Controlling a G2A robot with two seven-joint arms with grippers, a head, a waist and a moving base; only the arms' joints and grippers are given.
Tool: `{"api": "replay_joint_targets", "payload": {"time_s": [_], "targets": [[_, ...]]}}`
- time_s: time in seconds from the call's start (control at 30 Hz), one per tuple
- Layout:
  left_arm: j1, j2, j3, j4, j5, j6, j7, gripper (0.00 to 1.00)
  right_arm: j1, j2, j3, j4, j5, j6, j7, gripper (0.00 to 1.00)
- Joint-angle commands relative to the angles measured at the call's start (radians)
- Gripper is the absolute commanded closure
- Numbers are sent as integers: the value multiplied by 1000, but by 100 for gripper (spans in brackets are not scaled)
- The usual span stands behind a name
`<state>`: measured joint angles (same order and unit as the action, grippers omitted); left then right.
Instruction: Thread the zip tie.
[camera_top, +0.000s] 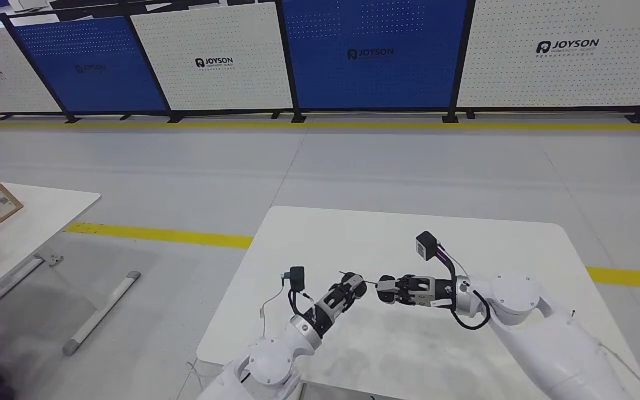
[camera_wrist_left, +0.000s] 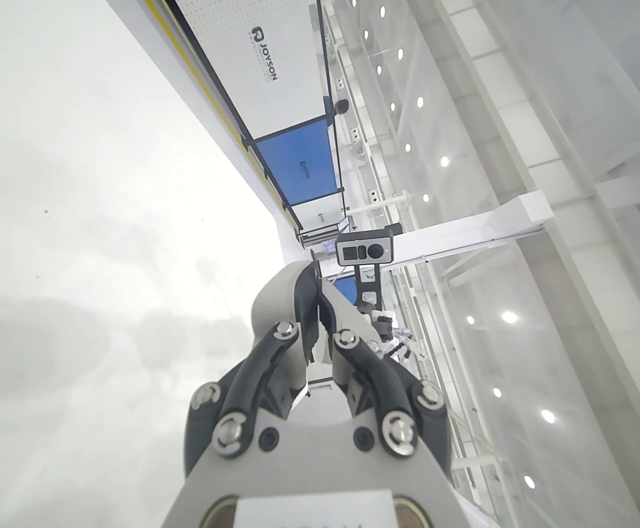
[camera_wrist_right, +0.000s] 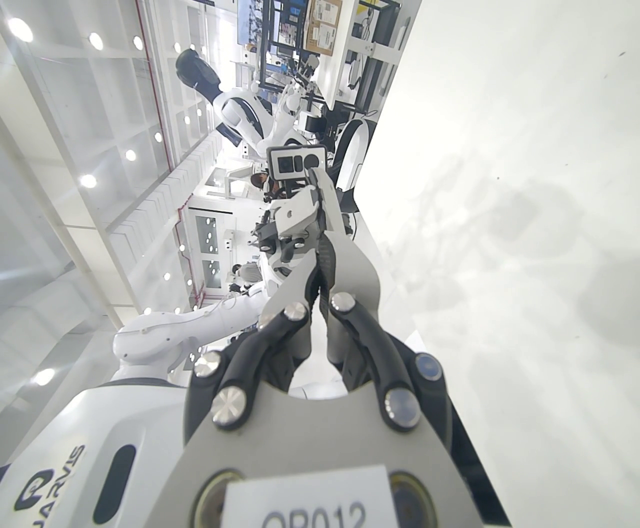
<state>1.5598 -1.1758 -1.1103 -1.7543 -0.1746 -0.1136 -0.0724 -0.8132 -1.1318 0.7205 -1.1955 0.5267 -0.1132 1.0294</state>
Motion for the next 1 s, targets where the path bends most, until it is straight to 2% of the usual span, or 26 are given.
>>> {"api": "replay_joint_targets", "payload": {"time_s": [0.0,0.2,0.23,0.33,0.4,0.6,0.73,0.83,0.87,0.97], "targets": [[1,0,-1,0,2,-1,-1,100,0,0,0,0,0,0,0,100],[6,-1,-5,-5,4,-4,-4,100,0,0,0,0,0,0,0,100],[7,-1,-6,-6,7,-3,-4,100,0,0,0,0,0,0,0,91],[11,-1,-7,-9,16,2,-3,100,-14,0,4,-15,-10,2,-25,51],[12,-1,-8,-8,20,5,-1,100,-23,2,12,-26,-19,7,-28,0],[20,-2,-11,-18,56,39,40,100,-54,13,57,-45,-32,1,-27,0],[24,-4,-2,-34,101,94,81,100,-103,33,119,-69,-29,-28,-22,0],[21,-6,-7,-42,111,167,111,100,-154,54,176,-99,-35,-44,-14,0],[15,-7,-4,-38,123,210,119,100,-169,62,196,-112,-61,-35,-20,0],[12,-7,-4,-37,127,221,123,100,-172,65,202,-115,-72,-32,-29,0]]}}
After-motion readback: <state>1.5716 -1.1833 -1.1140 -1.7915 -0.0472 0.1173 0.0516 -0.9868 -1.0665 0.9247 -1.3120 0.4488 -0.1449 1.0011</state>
